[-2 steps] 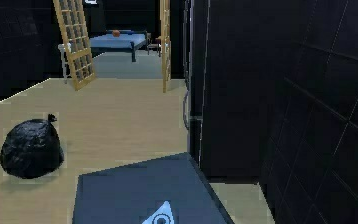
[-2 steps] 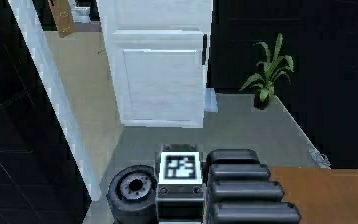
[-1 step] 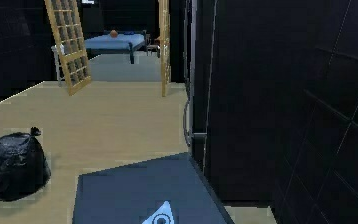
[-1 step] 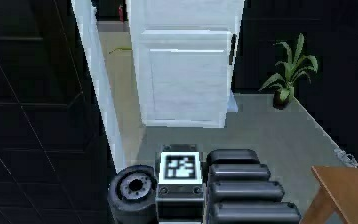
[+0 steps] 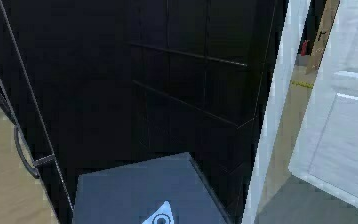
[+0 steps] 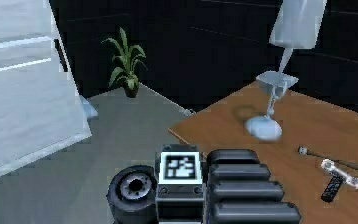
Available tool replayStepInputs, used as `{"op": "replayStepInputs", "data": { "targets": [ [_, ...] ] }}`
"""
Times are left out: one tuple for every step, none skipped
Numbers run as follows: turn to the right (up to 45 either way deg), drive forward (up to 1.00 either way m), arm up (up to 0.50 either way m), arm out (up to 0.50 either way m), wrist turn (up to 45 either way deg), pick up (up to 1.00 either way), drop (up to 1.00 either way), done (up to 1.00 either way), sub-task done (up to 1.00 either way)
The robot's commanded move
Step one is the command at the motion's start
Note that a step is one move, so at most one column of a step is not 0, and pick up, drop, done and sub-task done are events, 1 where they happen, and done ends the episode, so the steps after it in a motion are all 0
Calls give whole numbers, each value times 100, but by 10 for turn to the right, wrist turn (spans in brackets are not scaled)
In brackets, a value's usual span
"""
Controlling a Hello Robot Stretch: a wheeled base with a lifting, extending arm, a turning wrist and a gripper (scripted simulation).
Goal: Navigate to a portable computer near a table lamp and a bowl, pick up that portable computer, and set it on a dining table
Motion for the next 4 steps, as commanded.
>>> {"op": "replayStepInputs", "data": {
  "targets": [
    [390, 0, 0, 0, 0, 0, 0, 0, 0],
    [30, 0, 0, 0, 0, 0, 0, 0, 0],
    [0, 0, 0, 48, 0, 0, 0, 0, 0],
    [0, 0, 0, 0, 450, 0, 0, 0, 0]
  ]
}}
